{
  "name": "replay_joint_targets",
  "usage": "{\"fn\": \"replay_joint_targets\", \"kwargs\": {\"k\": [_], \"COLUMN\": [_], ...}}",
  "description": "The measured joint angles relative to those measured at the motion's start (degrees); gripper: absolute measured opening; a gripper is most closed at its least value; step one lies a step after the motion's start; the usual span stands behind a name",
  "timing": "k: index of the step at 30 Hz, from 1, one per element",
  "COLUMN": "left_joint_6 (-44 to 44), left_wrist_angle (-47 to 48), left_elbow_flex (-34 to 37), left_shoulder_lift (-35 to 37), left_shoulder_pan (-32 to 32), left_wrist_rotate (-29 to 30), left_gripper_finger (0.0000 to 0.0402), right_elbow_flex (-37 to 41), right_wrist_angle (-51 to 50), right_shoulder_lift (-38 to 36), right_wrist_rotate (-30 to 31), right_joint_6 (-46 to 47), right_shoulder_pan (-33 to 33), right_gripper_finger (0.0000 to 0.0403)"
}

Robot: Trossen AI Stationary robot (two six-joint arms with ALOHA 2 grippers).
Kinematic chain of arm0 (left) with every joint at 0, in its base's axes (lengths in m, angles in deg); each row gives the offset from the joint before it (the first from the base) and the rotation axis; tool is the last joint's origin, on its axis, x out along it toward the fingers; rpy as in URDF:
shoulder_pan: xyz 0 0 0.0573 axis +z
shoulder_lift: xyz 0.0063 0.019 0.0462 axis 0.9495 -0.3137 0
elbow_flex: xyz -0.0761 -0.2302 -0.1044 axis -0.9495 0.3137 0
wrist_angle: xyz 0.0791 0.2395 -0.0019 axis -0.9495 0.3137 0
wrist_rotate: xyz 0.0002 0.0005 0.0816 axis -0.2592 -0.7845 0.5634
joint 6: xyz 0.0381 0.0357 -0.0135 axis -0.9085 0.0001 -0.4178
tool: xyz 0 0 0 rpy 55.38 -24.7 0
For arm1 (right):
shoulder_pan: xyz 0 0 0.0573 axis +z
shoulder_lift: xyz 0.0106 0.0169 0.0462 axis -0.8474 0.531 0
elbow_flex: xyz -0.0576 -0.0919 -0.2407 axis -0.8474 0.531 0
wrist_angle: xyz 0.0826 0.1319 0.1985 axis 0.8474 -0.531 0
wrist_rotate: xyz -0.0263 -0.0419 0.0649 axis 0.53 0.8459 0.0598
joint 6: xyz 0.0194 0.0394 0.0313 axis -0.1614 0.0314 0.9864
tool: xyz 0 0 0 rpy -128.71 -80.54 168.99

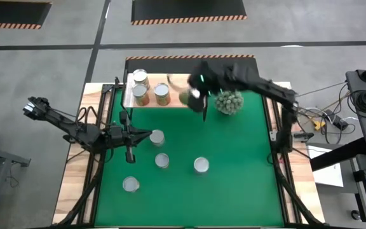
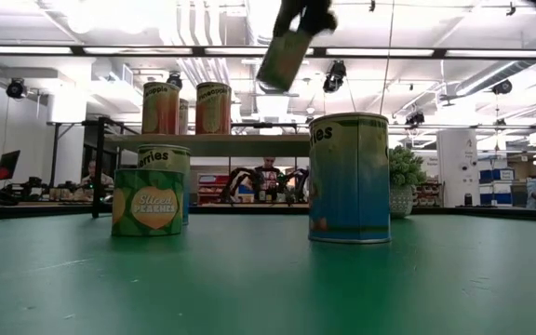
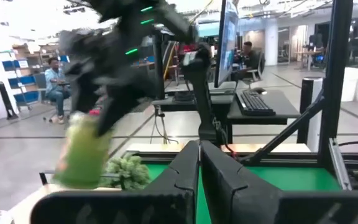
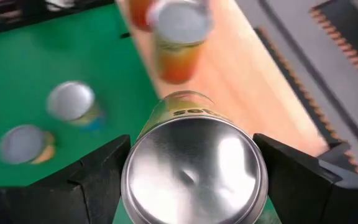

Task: Pick and place cans onto a shelf
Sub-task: Put the canned oranges on the shelf

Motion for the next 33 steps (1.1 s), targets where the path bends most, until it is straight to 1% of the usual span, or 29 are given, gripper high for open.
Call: {"fn": "replay_joint_targets", "kwargs": {"k": [3,5,7,9,11,14,16,25,33], "left_joint_6": [-2.6,-4.7,-7.0,-8.8,-10.1,-13.0,-14.8,-21.4,-25.1], "left_wrist_angle": [0.0,-0.1,-0.1,-0.1,0.1,0.1,-0.1,-1.2,-3.8], "left_elbow_flex": [0.0,0.0,0.0,0.0,0.0,0.0,0.0,-1.0,-1.0], "left_shoulder_lift": [0.2,0.4,0.6,0.8,0.8,0.8,1.0,1.6,1.7], "left_shoulder_pan": [0.0,0.0,0.0,0.1,0.2,0.1,0.1,0.3,0.3], "left_wrist_rotate": [0.0,0.9,4.8,10.6,15.5,19.2,20.0,20.1,20.0], "left_gripper_finger": [0.0000,0.0000,0.0000,0.0000,0.0000,0.0000,0.0000,0.0000,0.0000], "right_elbow_flex": [-5.5,-4.6,-4.5,-4.5,-4.4,-4.4,-4.4,-4.5,-4.4], "right_wrist_angle": [-2.7,-1.6,-1.7,-2.2,-2.4,-1.6,-0.8,1.0,1.4], "right_shoulder_lift": [4.7,5.4,6.5,7.7,8.7,10.0,10.4,12.0,12.0], "right_wrist_rotate": [-4.7,-6.4,-9.4,-11.5,-11.7,-12.0,-11.9,-11.5,-12.0], "right_joint_6": [-4.5,-6.7,-7.9,-8.7,-9.8,-11.2,-11.5,-12.3,-13.5], "right_shoulder_pan": [-7.2,-10.7,-13.7,-15.4,-16.1,-16.1,-16.1,-16.1,-16.1], "right_gripper_finger": [0.0309,0.0309,0.0309,0.0309,0.0310,0.0310,0.0310,0.0316,0.0341]}}
